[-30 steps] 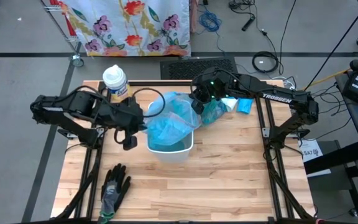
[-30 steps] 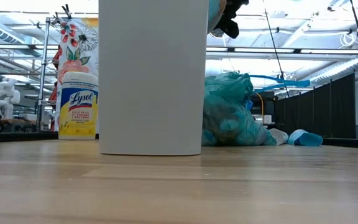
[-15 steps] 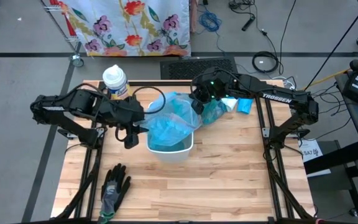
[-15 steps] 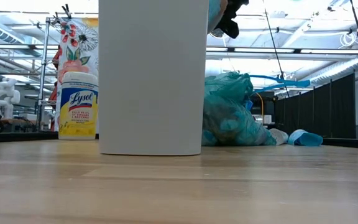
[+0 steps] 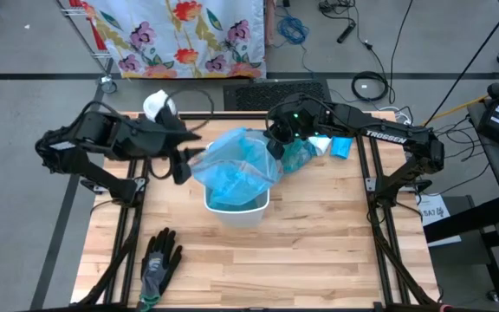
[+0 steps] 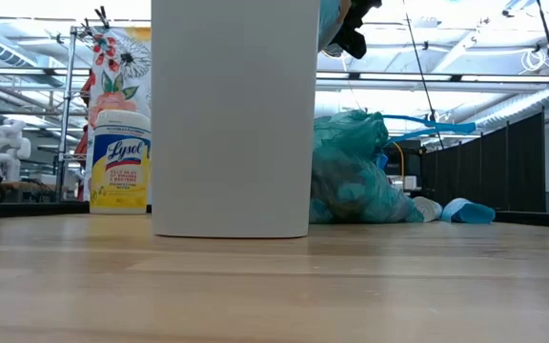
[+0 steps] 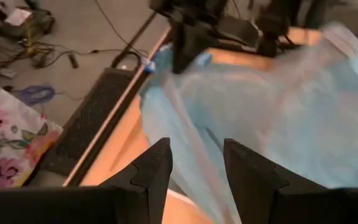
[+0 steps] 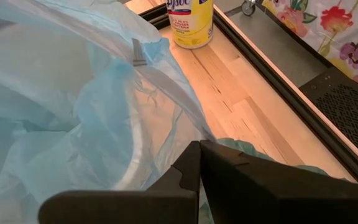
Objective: Place trash/remove bag and relplace
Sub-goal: Insert the light blue trash bag into the white trash bin
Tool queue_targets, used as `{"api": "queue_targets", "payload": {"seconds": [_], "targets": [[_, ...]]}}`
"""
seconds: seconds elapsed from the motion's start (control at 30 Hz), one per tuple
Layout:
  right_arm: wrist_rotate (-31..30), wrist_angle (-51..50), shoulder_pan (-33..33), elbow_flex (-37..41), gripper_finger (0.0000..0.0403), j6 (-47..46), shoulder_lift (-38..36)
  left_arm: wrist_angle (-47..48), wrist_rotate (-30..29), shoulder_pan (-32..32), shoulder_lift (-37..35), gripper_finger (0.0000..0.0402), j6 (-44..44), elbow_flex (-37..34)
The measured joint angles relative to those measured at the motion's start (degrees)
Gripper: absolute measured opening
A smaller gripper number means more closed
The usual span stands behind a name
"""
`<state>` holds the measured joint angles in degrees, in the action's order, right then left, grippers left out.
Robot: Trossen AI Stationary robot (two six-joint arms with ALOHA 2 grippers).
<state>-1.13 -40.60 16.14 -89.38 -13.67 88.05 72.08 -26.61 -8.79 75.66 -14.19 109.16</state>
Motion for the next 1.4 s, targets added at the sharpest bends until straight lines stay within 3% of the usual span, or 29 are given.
{"api": "queue_targets", "payload": {"seconds": [0.13,0.3,0.47,0.7,0.93,1.17,1.4], "targets": [[0.0,0.0,0.0,0.0,0.0,0.0,0.0,-1.5,3.4,4.4,0.1,0.012,1.8,0.2],[0.0,0.0,0.0,0.0,0.0,-0.1,0.0,-1.5,11.0,9.1,2.2,0.0015,4.3,0.2],[0.0,0.0,0.0,0.0,0.0,-0.2,0.0,-4.5,16.3,10.5,4.8,0.0004,7.5,0.2],[0.0,0.0,-0.2,0.0,0.0,-1.3,0.0,-1.5,23.2,10.9,11.2,0.0002,7.1,0.2],[0.0,-2.7,-0.1,0.0,0.0,-3.7,0.0,8.3,6.2,12.0,11.5,0.0001,4.2,0.2],[-0.5,-2.5,0.0,0.0,0.0,-3.7,0.0,9.9,5.4,16.4,10.5,0.0001,5.1,0.1],[-0.3,-5.1,0.0,0.0,0.0,-4.0,0.0,9.7,7.6,18.5,10.5,0.0,4.4,-5.4]]}}
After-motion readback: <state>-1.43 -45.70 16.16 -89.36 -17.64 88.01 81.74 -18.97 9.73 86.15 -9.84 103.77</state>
